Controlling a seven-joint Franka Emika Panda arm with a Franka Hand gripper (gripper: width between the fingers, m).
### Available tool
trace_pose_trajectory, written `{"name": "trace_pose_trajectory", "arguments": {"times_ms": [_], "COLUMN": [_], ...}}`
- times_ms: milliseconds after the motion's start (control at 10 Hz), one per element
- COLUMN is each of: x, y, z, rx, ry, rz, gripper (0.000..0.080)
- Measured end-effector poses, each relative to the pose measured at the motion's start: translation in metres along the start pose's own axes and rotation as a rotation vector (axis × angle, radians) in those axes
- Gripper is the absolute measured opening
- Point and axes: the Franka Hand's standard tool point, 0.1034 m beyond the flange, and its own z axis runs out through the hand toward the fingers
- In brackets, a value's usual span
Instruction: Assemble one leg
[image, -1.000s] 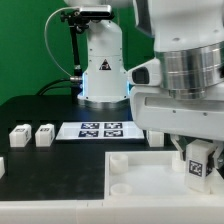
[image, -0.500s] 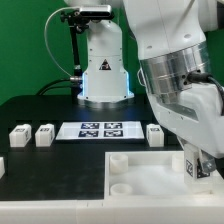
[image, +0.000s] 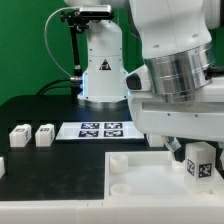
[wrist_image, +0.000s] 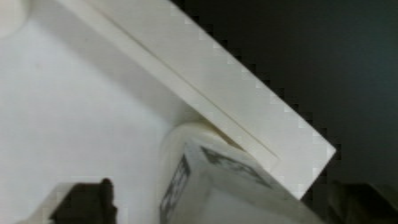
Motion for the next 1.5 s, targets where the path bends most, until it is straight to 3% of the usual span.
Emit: {"name": "trace_pose_trajectory", "arguments": {"times_ms": [200,300,400,600,800,900,1300,1500], "x": [0.001,0.002,0.001,0.001,0.001,0.003,0.007,0.011], "y": [0.001,-0.001,-0.006,-0.007,-0.007,-0.005,-0.005,-0.003], "z": [-0.001,-0.004,-0.007,-0.006,-0.006,-0.006,-0.010,-0.009], "rx": [-0.012,-0.072,-0.102,-0.098,-0.098,-0.102,-0.092,-0.053], "ry": [0.007,0.045,0.065,0.067,0.066,0.067,0.061,0.045], "rz": [-0.266,-0.495,-0.721,-0.757,-0.758,-0.756,-0.545,-0.332], "gripper": [0.0646,0.0649,0.0649,0.0649,0.0389,0.0298,0.0297,0.0297]}}
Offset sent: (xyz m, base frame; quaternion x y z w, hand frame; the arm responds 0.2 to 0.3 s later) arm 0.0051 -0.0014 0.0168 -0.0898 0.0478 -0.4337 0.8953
